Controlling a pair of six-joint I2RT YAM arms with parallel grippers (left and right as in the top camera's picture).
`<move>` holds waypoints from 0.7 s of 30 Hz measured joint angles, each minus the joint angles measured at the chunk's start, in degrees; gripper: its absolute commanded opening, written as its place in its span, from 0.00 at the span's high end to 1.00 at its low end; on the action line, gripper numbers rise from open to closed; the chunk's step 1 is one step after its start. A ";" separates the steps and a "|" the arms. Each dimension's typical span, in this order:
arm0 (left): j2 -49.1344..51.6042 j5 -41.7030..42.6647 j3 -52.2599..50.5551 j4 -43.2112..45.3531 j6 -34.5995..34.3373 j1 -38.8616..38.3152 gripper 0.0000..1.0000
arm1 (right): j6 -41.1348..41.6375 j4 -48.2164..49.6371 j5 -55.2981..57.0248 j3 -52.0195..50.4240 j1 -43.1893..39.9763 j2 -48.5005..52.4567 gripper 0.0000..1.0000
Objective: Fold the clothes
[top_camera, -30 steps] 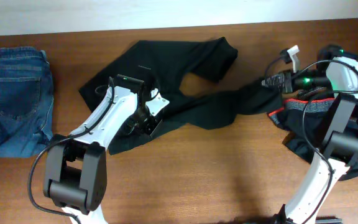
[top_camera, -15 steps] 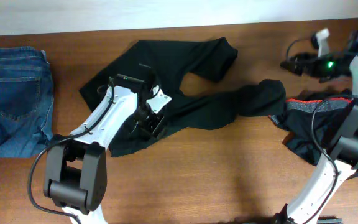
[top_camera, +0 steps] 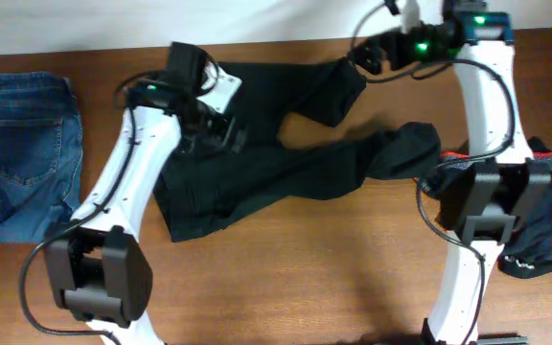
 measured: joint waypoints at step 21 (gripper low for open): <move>9.01 -0.02 0.02 3.04 -1.68 1.86 0.01 | 49.75 2.10 23.43 -3.52 4.61 8.26 0.18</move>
